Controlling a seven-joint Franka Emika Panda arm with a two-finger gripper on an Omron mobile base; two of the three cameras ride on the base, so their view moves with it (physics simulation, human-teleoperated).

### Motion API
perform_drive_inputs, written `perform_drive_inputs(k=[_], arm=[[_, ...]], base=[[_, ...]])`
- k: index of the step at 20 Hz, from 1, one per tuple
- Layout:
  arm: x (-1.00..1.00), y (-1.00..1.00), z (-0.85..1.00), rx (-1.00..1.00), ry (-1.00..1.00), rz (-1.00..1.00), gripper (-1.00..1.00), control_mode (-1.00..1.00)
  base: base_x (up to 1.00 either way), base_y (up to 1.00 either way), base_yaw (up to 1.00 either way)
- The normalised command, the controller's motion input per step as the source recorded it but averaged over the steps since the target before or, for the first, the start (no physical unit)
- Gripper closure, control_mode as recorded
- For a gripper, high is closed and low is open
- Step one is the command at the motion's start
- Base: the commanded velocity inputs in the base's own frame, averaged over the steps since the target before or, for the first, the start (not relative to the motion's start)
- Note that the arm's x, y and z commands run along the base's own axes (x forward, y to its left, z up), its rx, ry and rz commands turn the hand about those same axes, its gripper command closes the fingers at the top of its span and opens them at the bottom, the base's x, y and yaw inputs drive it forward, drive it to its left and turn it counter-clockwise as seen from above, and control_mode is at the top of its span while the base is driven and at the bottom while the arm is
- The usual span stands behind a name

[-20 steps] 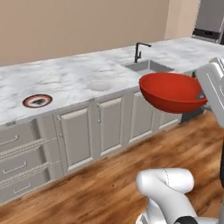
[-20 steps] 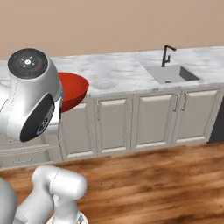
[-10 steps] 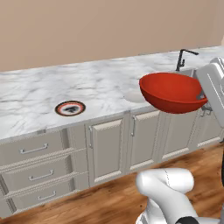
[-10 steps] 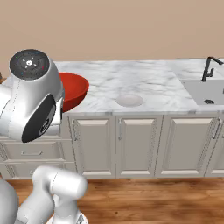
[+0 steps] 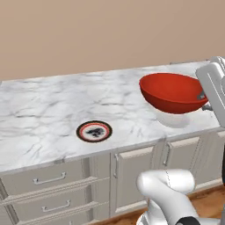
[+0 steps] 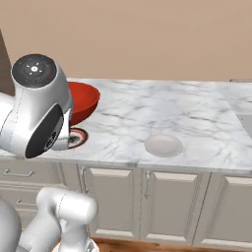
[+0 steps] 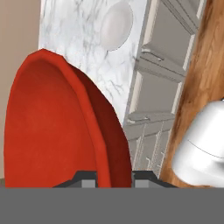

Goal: Move the bowls from the cabinet to the plates on the dining table.

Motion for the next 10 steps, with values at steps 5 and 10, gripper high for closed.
perform_drive_inputs(k=[5,10], arm=[[0.0,0.0,0.0,0.0,0.0,0.0,1.0,1.0],[0.0,0.0,0.0,0.0,0.0,0.0,1.0,1.0]], base=[[0.98,-0.02,0.0],[0.66,0.0,-0.04]])
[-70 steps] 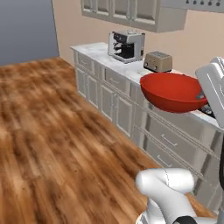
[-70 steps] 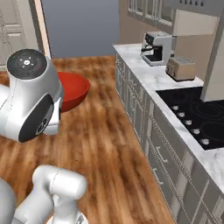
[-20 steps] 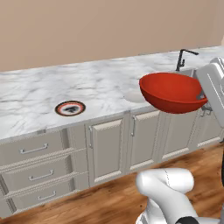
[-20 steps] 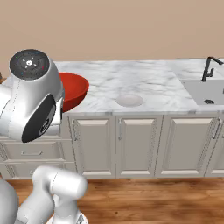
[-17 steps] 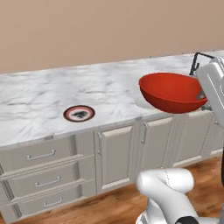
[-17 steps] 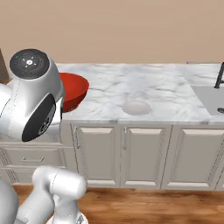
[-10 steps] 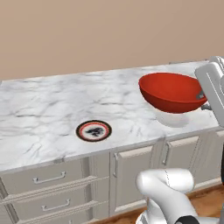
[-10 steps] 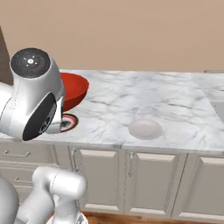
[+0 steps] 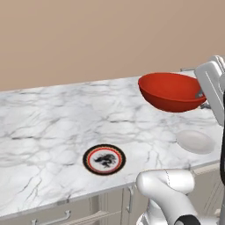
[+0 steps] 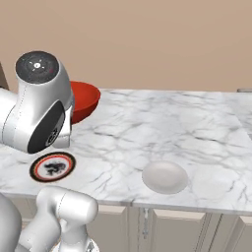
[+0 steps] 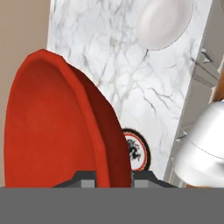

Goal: Move the bowls from the cabinet to the plates on the dining table.

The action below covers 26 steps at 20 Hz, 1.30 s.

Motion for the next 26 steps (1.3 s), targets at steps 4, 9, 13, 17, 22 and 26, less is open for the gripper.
perform_drive_inputs(k=[4,9,13,17,22,26], arm=[[0.0,0.0,0.0,0.0,0.0,0.0,1.0,1.0],[0.0,0.0,0.0,0.0,0.0,0.0,1.0,1.0],[0.0,0.0,0.0,0.0,0.0,0.0,1.0,1.0],[0.0,0.0,-0.03,0.0,0.0,0.0,1.0,-1.0],[0.0,0.0,-0.42,-0.01,0.0,0.0,1.0,-1.0],[0.0,0.08,-0.41,0.0,0.0,0.06,1.0,-1.0]], base=[[0.0,0.0,0.0],[0.0,0.0,0.0],[0.0,0.0,0.0],[0.0,0.0,0.0],[0.0,0.0,0.0],[0.0,0.0,0.0]])
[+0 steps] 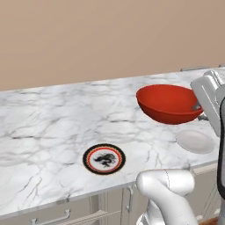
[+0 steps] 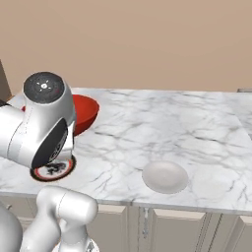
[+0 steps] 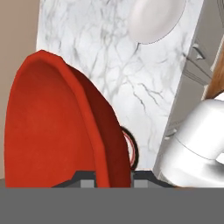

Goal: Move the bowls from the cabinet to the plates on the dining table.

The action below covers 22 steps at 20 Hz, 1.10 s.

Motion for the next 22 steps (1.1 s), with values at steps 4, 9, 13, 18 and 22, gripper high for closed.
perform_drive_inputs(k=[4,9,13,18,22], arm=[[0.01,0.24,-0.29,0.0,0.0,0.08,1.0,-1.0],[0.19,0.41,-0.33,0.0,0.0,0.12,1.0,-1.0],[0.5,0.3,-0.19,0.0,0.02,0.06,1.0,-1.0],[0.57,0.27,-0.21,0.0,0.05,0.0,1.0,-1.0],[0.37,0.39,-0.42,0.0,0.13,0.0,1.0,-1.0]], base=[[0.0,0.0,0.0],[0.0,0.0,0.0],[0.0,0.0,0.0],[0.0,0.0,0.0],[0.0,0.0,0.0]])
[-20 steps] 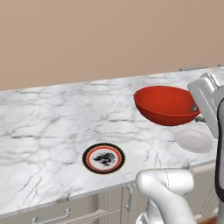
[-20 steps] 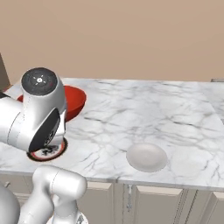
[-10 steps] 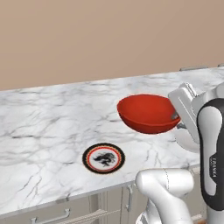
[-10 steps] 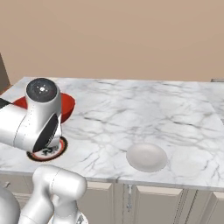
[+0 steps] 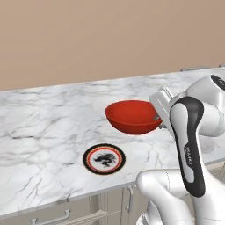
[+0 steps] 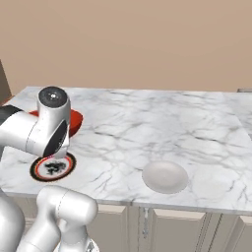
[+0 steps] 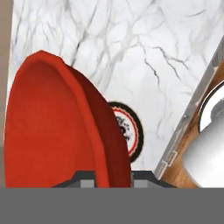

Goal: Move the bowls from the cabinet to the plates on the dining table.

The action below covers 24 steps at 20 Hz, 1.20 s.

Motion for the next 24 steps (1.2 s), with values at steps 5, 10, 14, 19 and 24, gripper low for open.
perform_drive_inputs(k=[5,10,14,19,24], arm=[[0.0,0.24,-0.46,0.0,0.01,0.0,1.0,-1.0],[0.02,0.19,-0.55,0.0,0.0,0.0,1.0,-1.0],[0.05,0.21,-0.47,0.0,0.0,0.0,1.0,-1.0],[0.12,0.21,-0.38,0.0,0.0,0.0,1.0,-1.0],[0.09,0.17,-0.35,0.0,0.0,0.0,1.0,-1.0]], base=[[0.0,0.0,0.0],[0.0,0.0,0.0],[0.0,0.0,0.0],[0.0,0.0,0.0],[0.0,0.0,0.0]])
